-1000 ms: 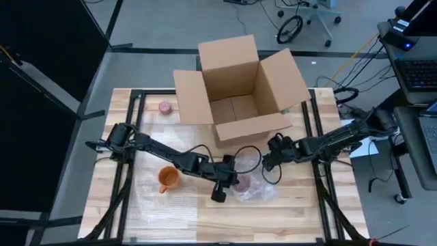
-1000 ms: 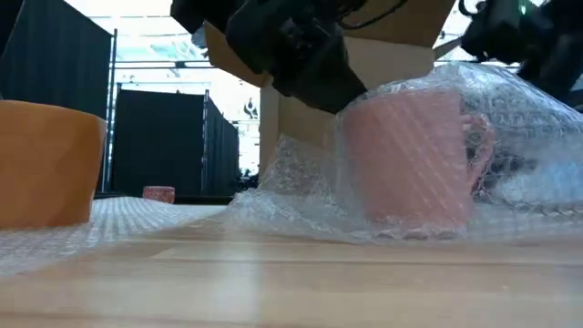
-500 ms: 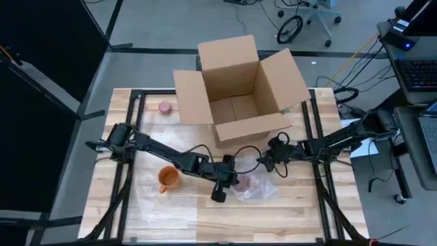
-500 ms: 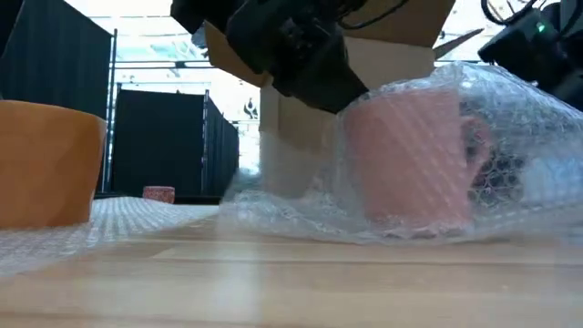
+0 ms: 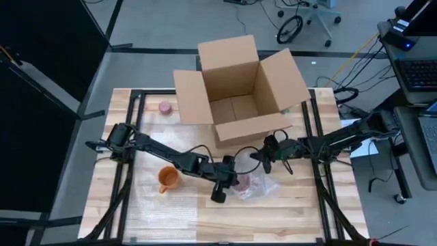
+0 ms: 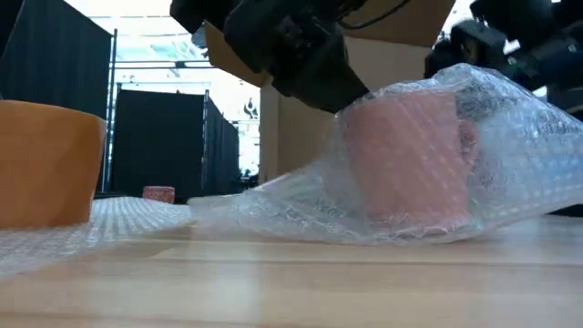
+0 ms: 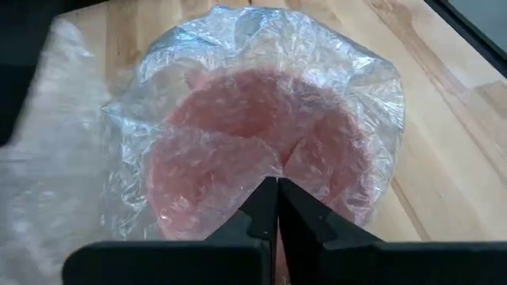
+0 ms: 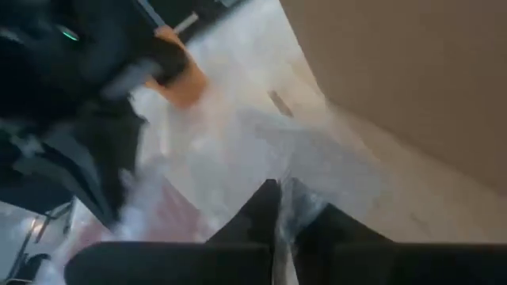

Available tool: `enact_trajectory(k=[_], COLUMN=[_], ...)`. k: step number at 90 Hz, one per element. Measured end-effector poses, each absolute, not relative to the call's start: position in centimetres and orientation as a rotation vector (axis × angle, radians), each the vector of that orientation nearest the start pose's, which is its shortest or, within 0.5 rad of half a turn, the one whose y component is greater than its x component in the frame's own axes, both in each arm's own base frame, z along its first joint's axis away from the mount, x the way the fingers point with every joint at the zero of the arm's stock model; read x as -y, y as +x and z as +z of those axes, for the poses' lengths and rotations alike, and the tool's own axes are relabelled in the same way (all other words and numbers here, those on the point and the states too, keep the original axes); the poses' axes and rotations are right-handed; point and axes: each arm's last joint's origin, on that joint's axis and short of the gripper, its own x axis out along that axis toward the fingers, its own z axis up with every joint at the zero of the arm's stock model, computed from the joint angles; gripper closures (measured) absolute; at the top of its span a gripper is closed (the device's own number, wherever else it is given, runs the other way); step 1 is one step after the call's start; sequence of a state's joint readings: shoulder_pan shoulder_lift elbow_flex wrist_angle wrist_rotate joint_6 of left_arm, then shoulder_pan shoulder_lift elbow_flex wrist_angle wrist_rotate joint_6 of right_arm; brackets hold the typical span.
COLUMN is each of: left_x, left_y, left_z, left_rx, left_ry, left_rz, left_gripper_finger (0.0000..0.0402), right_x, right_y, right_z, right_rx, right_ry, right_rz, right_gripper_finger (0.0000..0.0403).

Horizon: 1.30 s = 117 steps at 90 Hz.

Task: Wrap mug
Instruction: Wrap the pink cup with the bubble wrap

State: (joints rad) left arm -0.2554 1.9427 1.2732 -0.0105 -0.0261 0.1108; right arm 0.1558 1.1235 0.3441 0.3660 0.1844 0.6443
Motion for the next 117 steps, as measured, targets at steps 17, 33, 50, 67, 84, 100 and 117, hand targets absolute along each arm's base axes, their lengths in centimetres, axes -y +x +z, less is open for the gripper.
enact_trajectory(k=[17,33,50,67,84,100,117], left_x=[10.5,10.5,10.3,9.8,8.6,7.7,7.4], left_y=[40.7,40.7,40.7,40.9,41.2,41.4,41.4], left_z=[18.4,18.4,18.4,18.4,18.4,18.4,18.4], left_rx=[-0.663,-0.665,-0.673,-0.67,-0.678,-0.677,-0.678], left_ry=[0.201,0.2,0.152,0.138,0.061,0.043,0.039], left_rz=[-0.258,-0.258,-0.237,-0.221,-0.179,-0.16,-0.155], left_gripper_finger=[0.0401,0.0401,0.0401,0.0401,0.0401,0.0401,0.0401], right_x=[-2.9,-3.1,-4.2,-4.5,-5.1,-6.3,-7.9], right_y=[21.6,22.0,22.1,21.9,22.7,23.3,24.3], right_z=[21.0,24.0,25.4,24.9,24.6,23.5,21.6], right_rx=[-0.398,-0.402,-0.382,-0.432,-0.425,-0.466,-0.53], right_ry=[0.464,0.388,0.341,0.354,0.323,0.274,0.262], right_rz=[-0.144,-0.135,-0.075,-0.088,-0.028,0.016,0.058], right_gripper_finger=[0.0402,0.0402,0.0403,0.0403,0.0403,0.0403,0.0403])
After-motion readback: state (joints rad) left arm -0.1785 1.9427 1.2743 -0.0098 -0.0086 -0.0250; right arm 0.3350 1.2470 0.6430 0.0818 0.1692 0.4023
